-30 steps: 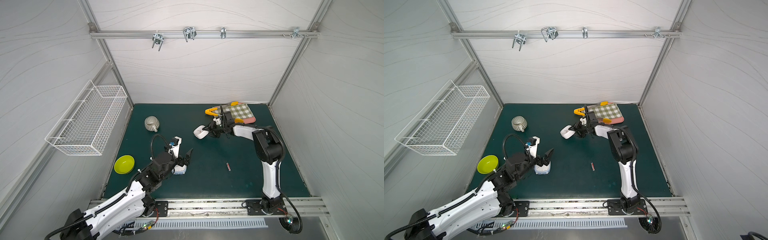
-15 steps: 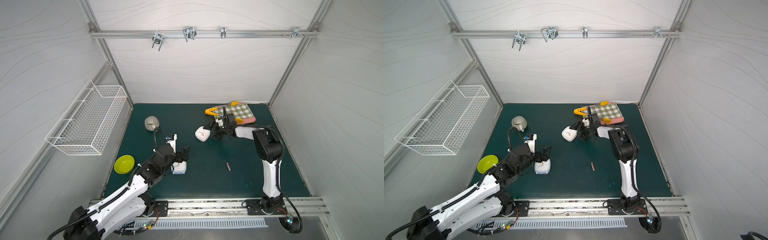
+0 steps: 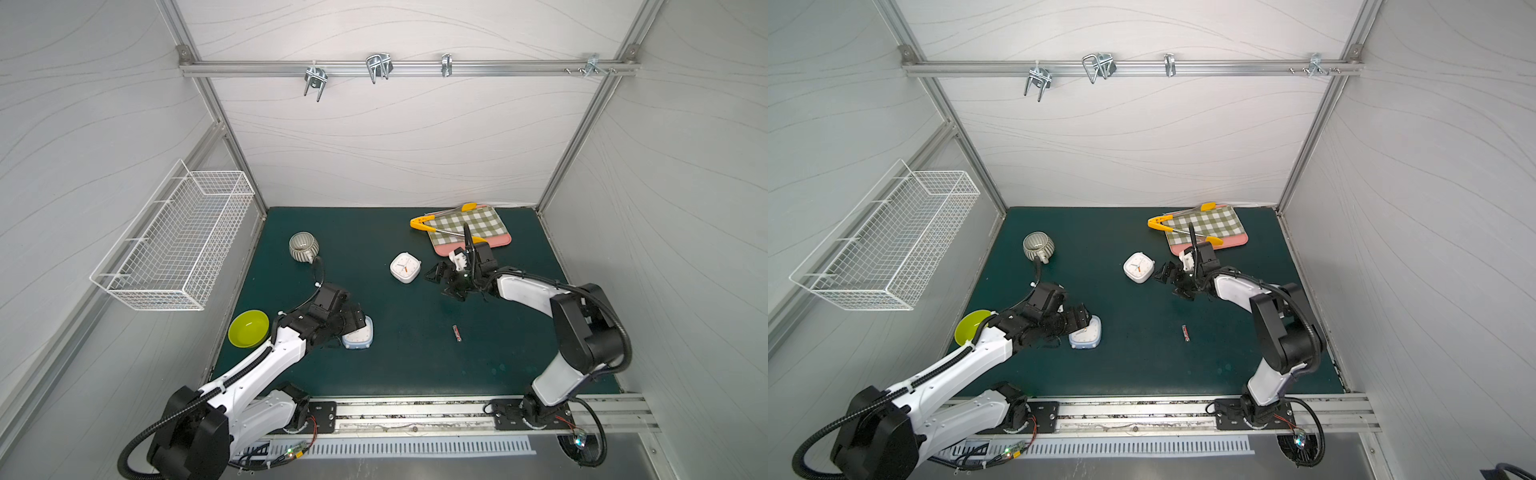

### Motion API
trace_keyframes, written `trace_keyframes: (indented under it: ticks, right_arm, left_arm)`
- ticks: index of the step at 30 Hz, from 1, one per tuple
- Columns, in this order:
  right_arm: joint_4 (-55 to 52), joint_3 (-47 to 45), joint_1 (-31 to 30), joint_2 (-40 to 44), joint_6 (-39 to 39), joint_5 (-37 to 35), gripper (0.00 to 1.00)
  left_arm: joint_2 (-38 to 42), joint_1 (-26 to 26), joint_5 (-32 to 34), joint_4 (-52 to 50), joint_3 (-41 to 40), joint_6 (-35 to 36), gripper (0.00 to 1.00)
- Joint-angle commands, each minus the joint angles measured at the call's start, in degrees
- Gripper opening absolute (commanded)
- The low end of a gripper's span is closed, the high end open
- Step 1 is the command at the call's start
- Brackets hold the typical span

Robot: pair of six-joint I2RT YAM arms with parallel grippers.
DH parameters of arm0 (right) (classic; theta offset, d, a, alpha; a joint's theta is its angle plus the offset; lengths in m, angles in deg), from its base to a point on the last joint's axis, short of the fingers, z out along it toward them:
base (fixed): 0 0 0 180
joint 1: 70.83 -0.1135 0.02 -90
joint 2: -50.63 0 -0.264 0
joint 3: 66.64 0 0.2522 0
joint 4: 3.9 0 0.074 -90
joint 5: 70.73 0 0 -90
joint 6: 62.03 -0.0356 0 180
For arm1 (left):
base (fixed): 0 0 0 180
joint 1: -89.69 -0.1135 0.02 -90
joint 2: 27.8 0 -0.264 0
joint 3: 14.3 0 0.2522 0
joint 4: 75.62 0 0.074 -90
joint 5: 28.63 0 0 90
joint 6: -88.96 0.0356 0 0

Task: Insert the battery into the alarm
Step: Place the alarm at the center of the board, then move the alarm to the center of the board.

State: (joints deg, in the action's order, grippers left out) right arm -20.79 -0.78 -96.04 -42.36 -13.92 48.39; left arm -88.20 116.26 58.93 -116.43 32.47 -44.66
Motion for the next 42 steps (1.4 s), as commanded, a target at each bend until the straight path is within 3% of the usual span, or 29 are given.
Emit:
trace_keyframes:
  ticks: [1,6,8,13,19,25,31,37,42]
  right_arm:
    - [-5.1,-1.9,-2.6,4.6,4.7,-3.3,0.98]
    - [-5.8,-4.9,-5.8,8.9,4.2,-2.6,0.98]
    - [-5.2,-6.0,-6.5,9.5,3.6,-1.6,0.97]
    - [-3.4,-7.2,-9.5,10.3,2.0,-1.4,0.96]
    - [0.7,-7.6,-12.3,8.9,-1.9,1.7,0.96]
    - [3.4,-9.0,-13.0,8.6,-5.4,3.6,0.95]
    - [2.0,-10.4,-12.8,10.7,-7.9,1.1,0.93]
    - [6.9,-13.6,-12.7,11.1,-15.0,2.6,0.92]
    - [14.7,-17.3,-14.2,9.7,-22.9,3.7,0.9]
  left_arm:
    - [-2.0,-0.1,-1.8,-0.2,-0.5,-1.7,0.9]
    - [-3.2,-0.1,-4.4,3.0,-1.9,-2.8,0.86]
    - [-2.9,-0.1,-3.4,1.9,-2.1,-3.5,0.77]
    - [-2.4,-0.4,-0.9,2.1,-2.8,-2.7,0.75]
    - [-6.5,-0.4,-12.6,12.7,-4.0,-5.3,0.78]
    - [-12.6,5.9,-14.2,20.6,-1.7,-10.1,0.77]
    - [-20.0,11.0,-15.0,25.8,2.8,-13.6,0.78]
    - [-16.3,9.6,-8.2,17.8,1.7,-10.2,0.81]
    - [-14.3,4.5,-10.3,16.6,-0.6,-7.9,0.79]
